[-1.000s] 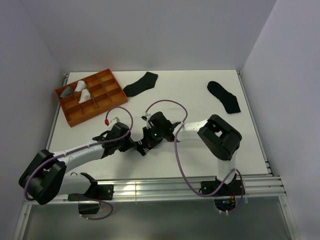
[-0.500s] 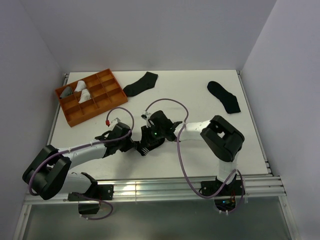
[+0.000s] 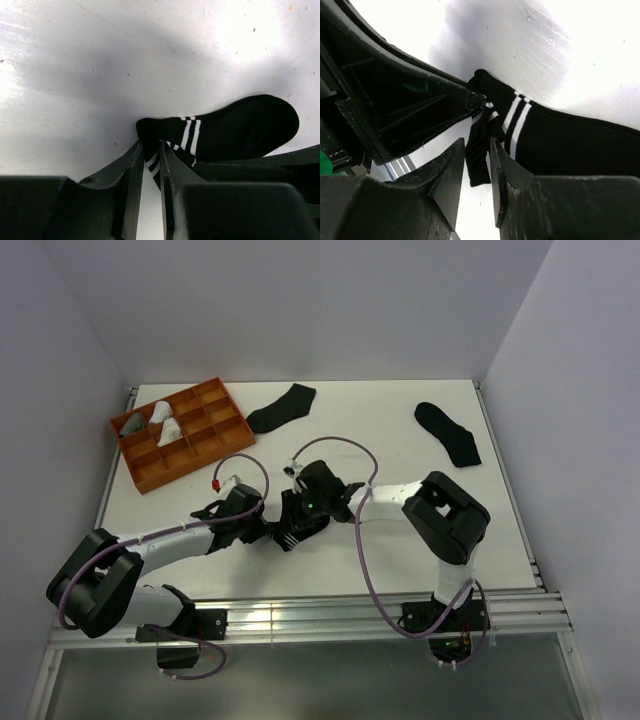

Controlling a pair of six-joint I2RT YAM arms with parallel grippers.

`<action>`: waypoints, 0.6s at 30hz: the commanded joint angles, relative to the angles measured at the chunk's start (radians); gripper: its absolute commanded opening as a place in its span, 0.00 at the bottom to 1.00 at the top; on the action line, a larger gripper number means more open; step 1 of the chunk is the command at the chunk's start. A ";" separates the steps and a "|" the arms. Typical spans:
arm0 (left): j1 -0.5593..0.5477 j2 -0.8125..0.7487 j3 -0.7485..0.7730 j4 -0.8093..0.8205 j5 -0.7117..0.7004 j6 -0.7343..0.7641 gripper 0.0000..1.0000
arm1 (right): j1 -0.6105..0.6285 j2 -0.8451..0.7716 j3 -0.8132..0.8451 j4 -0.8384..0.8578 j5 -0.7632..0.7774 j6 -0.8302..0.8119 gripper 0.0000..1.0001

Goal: Roll the socks
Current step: Roll the sock at the center of the board.

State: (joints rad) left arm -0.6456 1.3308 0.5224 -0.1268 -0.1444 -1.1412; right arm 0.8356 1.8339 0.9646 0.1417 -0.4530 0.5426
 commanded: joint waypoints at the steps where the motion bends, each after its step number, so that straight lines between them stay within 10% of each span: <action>1: -0.003 0.014 0.025 -0.019 -0.018 0.008 0.25 | 0.014 0.014 0.052 0.022 0.020 0.020 0.35; 10: -0.005 0.008 0.028 -0.025 -0.018 0.009 0.25 | 0.022 0.051 0.075 -0.024 0.079 0.040 0.32; 18: -0.003 -0.012 0.034 -0.040 -0.023 0.012 0.25 | 0.017 0.073 0.062 -0.060 0.120 0.026 0.06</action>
State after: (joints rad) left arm -0.6460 1.3331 0.5285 -0.1368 -0.1448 -1.1408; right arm 0.8494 1.8912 1.0073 0.0952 -0.3676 0.5797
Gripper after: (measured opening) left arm 0.247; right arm 0.085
